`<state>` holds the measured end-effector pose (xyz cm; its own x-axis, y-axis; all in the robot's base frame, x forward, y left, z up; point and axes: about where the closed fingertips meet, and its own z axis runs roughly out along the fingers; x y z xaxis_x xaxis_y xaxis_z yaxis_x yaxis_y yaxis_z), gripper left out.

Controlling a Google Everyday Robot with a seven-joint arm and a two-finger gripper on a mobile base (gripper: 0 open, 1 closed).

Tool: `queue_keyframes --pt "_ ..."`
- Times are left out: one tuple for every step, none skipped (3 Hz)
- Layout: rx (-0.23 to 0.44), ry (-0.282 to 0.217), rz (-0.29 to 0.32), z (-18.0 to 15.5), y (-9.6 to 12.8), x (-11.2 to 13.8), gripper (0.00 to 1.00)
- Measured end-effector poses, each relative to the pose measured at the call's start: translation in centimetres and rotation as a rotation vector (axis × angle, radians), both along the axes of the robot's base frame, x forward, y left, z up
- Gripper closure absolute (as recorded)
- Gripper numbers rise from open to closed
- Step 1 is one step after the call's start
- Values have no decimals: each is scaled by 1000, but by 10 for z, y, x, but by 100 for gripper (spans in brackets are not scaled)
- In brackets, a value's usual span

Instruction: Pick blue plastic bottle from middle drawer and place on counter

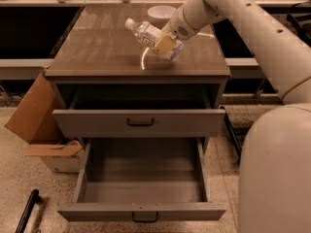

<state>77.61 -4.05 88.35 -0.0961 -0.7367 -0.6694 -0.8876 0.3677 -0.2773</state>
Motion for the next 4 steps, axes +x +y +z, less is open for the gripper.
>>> queue_keyframes --pt "28 90 -52 -7 4 12 82" --pt "48 147 -72 -10 5 19 58" --pt "66 179 -79 -13 6 23 35" --pt "83 188 -84 -13 7 27 11"
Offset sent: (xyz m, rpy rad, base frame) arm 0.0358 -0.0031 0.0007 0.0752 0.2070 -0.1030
